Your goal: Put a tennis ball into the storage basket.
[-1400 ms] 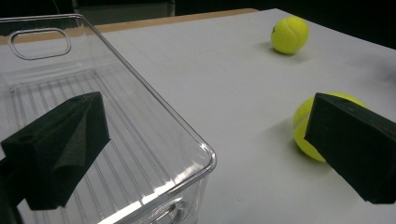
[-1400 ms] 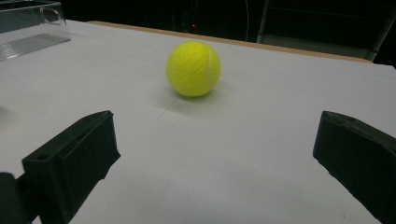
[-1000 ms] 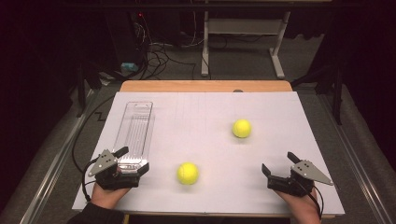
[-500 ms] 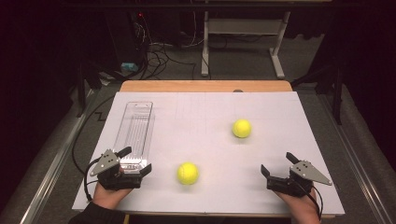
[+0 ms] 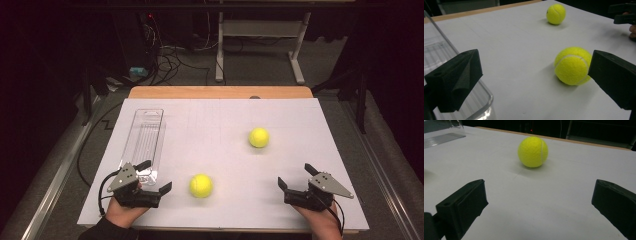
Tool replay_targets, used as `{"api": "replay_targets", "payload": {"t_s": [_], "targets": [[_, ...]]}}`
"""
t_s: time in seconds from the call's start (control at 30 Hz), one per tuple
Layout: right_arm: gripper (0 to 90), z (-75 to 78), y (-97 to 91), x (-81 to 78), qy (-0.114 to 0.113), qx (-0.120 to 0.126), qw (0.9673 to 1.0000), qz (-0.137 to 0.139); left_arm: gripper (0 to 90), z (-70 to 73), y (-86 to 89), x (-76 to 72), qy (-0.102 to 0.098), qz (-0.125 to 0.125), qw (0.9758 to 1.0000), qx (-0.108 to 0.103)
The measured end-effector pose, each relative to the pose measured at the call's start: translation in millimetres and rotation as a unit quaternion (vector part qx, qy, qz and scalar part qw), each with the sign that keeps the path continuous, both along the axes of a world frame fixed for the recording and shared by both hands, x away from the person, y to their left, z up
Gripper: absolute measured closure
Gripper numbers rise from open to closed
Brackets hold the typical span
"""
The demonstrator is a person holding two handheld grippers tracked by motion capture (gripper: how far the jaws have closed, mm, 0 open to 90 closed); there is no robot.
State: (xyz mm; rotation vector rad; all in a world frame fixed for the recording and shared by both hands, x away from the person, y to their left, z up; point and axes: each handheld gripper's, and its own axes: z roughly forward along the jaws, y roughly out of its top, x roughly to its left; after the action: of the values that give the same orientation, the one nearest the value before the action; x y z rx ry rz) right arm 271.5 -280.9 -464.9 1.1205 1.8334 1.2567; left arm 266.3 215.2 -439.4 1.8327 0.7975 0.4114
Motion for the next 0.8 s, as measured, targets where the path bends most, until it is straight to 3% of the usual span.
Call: {"api": "replay_targets", "payload": {"t_s": [0.17,0.4,0.53,0.8], "targets": [[0.0,-1.0,0.4,0.3,0.003,0.000,1.0000,0.002,0.1,-1.2,-12.9,-2.6,0.007,-0.022,0.9995,0.020],[0.0,-1.1,1.1,0.1,0.003,0.001,1.0000,0.004,0.2,-3.6,-29.1,-6.2,0.017,-0.046,0.9971,0.059],[0.0,-1.2,1.4,-0.2,0.003,0.000,1.0000,0.005,0.5,-6.0,-34.9,-6.7,0.032,-0.061,0.9944,0.081],[0.0,-1.4,1.9,-0.1,0.003,-0.002,1.0000,0.007,0.5,-10.4,-41.1,-6.0,0.051,-0.072,0.9905,0.106]]}}
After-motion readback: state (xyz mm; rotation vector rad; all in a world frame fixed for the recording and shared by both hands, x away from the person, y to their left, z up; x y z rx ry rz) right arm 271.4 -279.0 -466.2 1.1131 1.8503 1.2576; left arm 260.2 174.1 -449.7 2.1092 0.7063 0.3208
